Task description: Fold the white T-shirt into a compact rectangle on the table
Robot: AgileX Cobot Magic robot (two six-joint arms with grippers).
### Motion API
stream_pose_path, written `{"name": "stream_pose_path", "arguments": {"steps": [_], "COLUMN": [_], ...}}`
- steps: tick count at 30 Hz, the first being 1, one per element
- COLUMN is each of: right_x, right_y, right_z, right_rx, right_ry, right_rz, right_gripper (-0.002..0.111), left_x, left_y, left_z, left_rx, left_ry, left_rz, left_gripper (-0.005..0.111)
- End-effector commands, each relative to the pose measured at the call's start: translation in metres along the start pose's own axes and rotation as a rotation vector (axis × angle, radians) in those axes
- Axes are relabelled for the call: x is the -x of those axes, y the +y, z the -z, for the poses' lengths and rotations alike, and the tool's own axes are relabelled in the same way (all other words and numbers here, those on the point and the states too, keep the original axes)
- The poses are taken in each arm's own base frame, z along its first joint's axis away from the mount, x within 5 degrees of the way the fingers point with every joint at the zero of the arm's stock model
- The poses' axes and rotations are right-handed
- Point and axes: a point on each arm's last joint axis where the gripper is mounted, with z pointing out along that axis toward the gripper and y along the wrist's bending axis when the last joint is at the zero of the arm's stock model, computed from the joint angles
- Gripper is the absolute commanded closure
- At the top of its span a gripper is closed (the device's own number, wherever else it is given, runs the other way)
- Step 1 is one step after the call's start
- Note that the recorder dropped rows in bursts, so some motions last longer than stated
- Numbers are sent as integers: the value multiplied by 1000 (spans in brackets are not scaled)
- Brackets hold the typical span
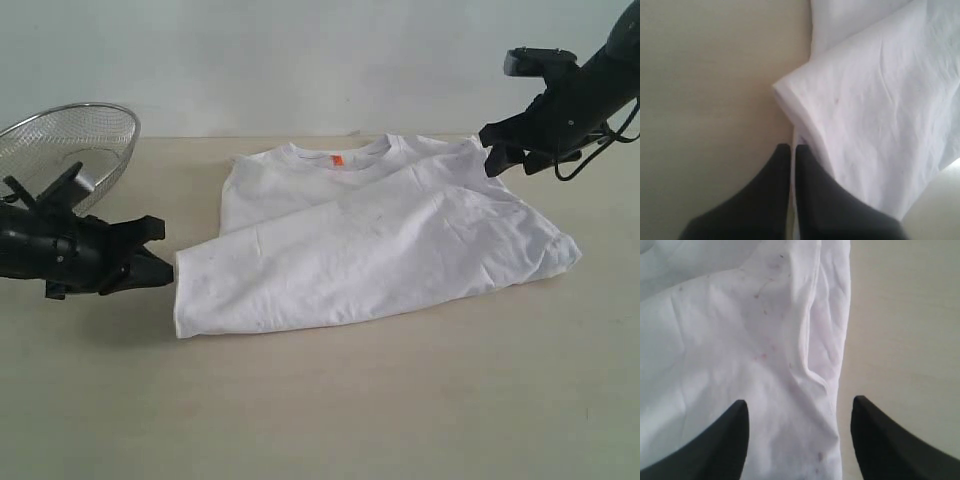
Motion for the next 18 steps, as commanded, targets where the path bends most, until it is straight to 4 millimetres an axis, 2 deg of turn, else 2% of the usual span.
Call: {"name": "stream_pose_path", "arguments": {"steps": [1,5,7,9,11,13,18], "right_x": [2,2,1,1,2,2,2], "right_y": [1,1,1,1,1,1,0], "right_z": [2,2,2,2,2,2,2], "right_rx": [0,0,1,4,0,0,-5], "right_ry": [-8,-8,-5,2,-6,-6,-14], "right_rz": [12,14,15,25,26,26,26], "right_gripper": [55,55,55,55,55,55,55], "left_x": [10,10,10,10,12,14,23], "left_y": [-2,4,9,11,6,4,2], "left_z": [-4,3,8,14,14,12,12], "left_rx": [-42,-56,-73,-133,-178,-173,-206], "left_ry": [-10,27,45,65,47,18,-64], "left_rz": [11,-47,-49,-28,11,39,142], "left_gripper": [102,102,96,80,56,44,43]}}
